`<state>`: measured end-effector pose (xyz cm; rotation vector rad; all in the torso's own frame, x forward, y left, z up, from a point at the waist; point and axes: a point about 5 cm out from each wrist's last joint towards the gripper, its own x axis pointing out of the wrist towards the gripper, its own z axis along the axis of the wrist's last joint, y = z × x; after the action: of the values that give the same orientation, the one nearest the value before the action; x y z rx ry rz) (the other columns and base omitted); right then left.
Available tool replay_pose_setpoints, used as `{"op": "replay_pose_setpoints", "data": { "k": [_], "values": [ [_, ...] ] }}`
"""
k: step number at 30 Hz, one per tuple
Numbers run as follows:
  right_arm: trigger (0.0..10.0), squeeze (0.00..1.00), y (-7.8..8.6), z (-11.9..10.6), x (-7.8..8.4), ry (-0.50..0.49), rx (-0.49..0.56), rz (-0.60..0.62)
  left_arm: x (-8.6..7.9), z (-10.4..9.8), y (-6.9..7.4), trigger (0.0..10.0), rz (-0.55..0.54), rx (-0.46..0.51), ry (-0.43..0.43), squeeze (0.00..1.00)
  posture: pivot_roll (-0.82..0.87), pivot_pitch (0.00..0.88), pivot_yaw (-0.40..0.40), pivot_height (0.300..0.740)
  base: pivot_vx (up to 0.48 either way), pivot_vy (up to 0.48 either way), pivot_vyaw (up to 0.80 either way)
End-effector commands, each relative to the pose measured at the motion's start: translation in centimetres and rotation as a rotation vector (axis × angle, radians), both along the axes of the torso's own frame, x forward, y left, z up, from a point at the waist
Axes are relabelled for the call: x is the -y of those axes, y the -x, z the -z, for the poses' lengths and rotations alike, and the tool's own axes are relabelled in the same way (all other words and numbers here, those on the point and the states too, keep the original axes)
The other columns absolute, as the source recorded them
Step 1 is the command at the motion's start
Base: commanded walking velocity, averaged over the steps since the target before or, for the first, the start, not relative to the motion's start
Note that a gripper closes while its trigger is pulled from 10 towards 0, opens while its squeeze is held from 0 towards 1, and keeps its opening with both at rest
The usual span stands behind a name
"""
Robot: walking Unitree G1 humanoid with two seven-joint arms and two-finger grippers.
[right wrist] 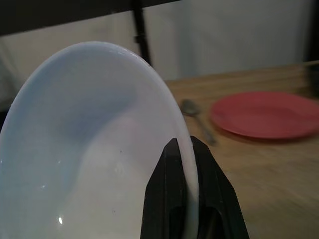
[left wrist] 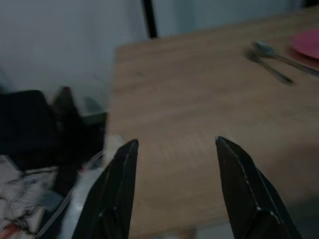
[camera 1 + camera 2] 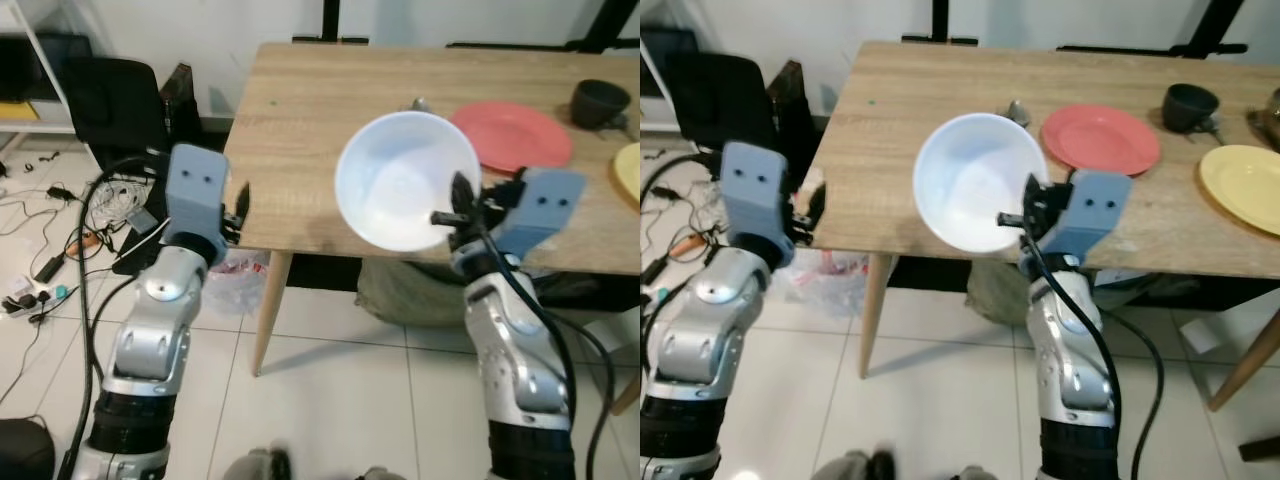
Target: Setting the table
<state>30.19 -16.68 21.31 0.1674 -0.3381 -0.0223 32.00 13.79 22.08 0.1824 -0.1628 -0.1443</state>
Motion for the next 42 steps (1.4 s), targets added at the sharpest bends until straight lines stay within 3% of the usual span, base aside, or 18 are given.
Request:
{"op": "replay_pose_setpoints", "data": {
  "k": [1,42],
  "values": [
    [10.0,0.00,0.08,0.19,-0.35,-0.011,-0.005,-0.009,-0.41,0.53,0.07,10.0,-0.012,-0.018,-0.004,0.00,-0.08,0.051,0.058,0.740,-0.334,0.000,0.00],
    [10.0,0.00,0.10,0.26,-0.22,0.002,-0.006,-0.004,0.15,0.63,-0.16,10.0,0.011,-0.016,0.003,0.00,-0.09,0.037,0.061,0.740,-0.328,0.000,0.00]
  ]
}}
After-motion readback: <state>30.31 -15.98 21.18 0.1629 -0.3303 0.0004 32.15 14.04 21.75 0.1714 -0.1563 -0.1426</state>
